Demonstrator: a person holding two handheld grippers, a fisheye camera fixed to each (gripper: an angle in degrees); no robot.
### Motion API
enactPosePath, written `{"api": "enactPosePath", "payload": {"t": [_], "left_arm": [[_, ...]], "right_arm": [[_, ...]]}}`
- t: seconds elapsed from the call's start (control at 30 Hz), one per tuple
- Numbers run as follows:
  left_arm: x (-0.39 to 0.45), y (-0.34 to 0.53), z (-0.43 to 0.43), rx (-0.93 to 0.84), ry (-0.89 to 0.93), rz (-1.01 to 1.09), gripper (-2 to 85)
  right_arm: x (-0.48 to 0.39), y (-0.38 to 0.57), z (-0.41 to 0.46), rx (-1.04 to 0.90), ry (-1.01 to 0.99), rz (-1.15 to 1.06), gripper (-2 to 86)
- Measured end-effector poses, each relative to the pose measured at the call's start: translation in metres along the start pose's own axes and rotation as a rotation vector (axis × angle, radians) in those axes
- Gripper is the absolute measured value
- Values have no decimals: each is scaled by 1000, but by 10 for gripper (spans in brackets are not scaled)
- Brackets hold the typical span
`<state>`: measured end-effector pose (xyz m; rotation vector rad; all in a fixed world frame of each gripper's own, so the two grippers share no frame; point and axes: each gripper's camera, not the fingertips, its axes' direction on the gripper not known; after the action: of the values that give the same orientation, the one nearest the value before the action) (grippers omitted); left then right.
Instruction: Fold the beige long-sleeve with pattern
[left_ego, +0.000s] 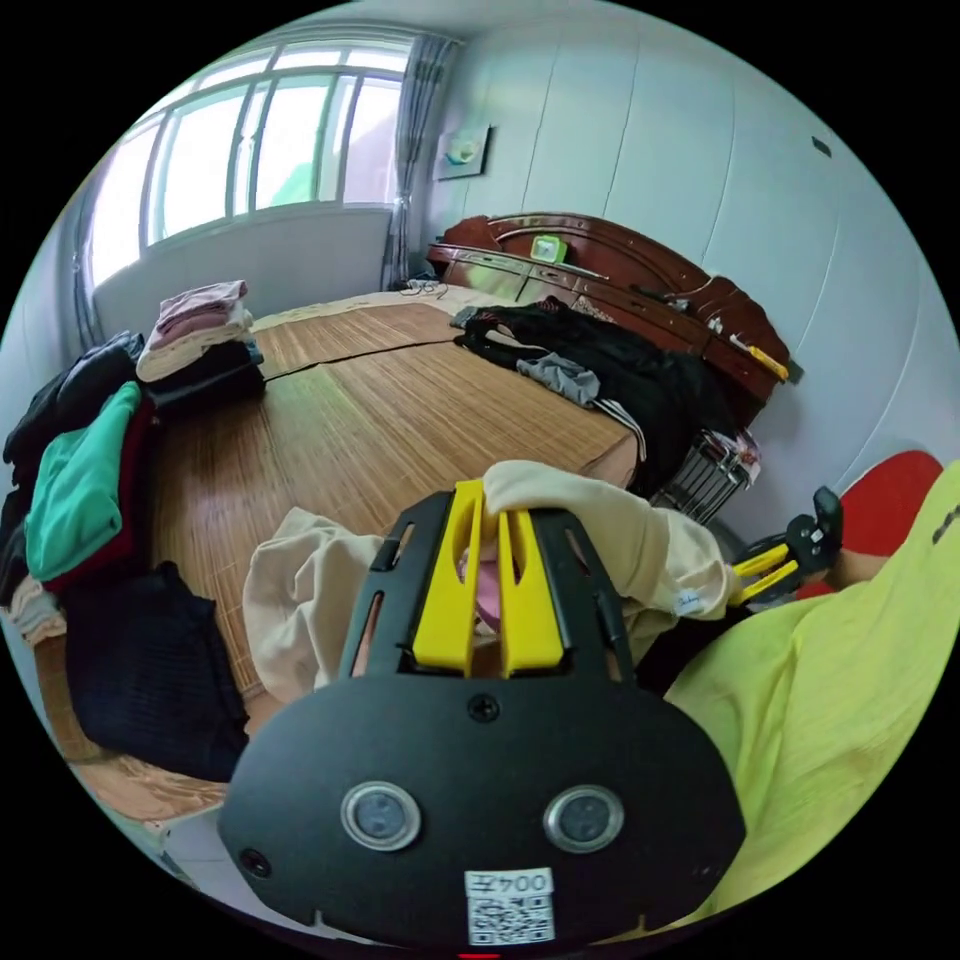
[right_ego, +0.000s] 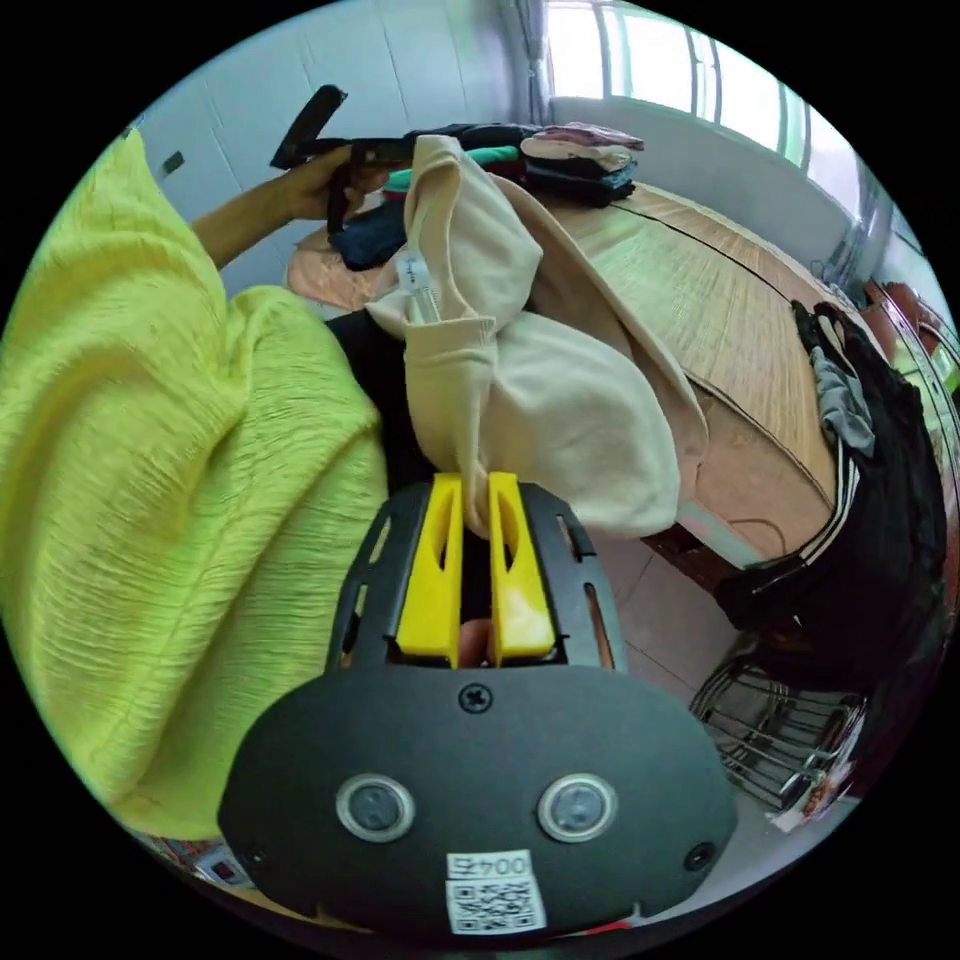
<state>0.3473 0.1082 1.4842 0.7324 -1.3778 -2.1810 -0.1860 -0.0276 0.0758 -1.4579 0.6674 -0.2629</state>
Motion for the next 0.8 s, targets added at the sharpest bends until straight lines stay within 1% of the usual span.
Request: {"api": "enactPosePath", "payload": {"t": [0.03, 0.07, 0.1, 0.13, 0.2, 0.27, 0.33, 0.4, 0.47, 0.5, 0.57, 0.6, 0.63, 0.67, 0.7, 0.73, 0.77, 0.8], "left_arm": [[5, 8, 4, 16, 24, -30, -3], [6, 14, 5, 41, 66, -72, -3], [5, 17, 4, 61, 95, -100, -3], [-4, 20, 2, 103, 163, -169, -3], [-22, 20, -2, 173, 268, -289, -2], [-35, 6, -9, 276, 405, -393, -1], [-23, -21, -24, 354, 467, -395, 0], [-5, -50, -51, 442, 496, -380, 0], [10, -82, -110, 595, 509, -364, 1], [14, -90, -128, 630, 498, -352, 1], [43, -113, -207, 733, 374, -282, 1], [54, -115, -226, 760, 324, -264, 1], [79, -114, -260, 813, 222, -213, 0], [107, -107, -282, 880, 118, -144, 0], [122, -103, -288, 910, 63, -110, 0], [147, -98, -288, 943, -45, -62, 1], [162, -96, -280, 937, -129, -47, 1], [167, -95, -275, 927, -162, -54, 1]], "right_arm": [[0, -1, -3, 10, 17, 25, 30], [2, -2, -17, 70, 39, 82, 24], [11, -3, -41, 175, 49, 162, 18], [17, -3, -56, 239, 58, 206, 15], [42, -5, -119, 499, 106, 389, 2], [51, -17, -165, 668, 128, 449, -4], [38, -46, -206, 764, 236, 409, -6], [0, -87, -263, 878, 386, 280, -8], [-27, -111, -308, 948, 447, 212, -8], [-43, -124, -336, 996, 469, 182, -8], [-70, -136, -375, 1076, 509, 119, -8], [-89, -140, -397, 1124, 543, 79, -8], [-100, -141, -406, 1149, 567, 63, -7], [-121, -145, -417, 1194, 643, 32, -7], [-136, -153, -419, 1195, 724, 11, -8], [-141, -159, -419, 1176, 762, 9, -8], [-147, -170, -418, 1138, 804, 21, -8], [-152, -174, -419, 1118, 804, 33, -8]]}}
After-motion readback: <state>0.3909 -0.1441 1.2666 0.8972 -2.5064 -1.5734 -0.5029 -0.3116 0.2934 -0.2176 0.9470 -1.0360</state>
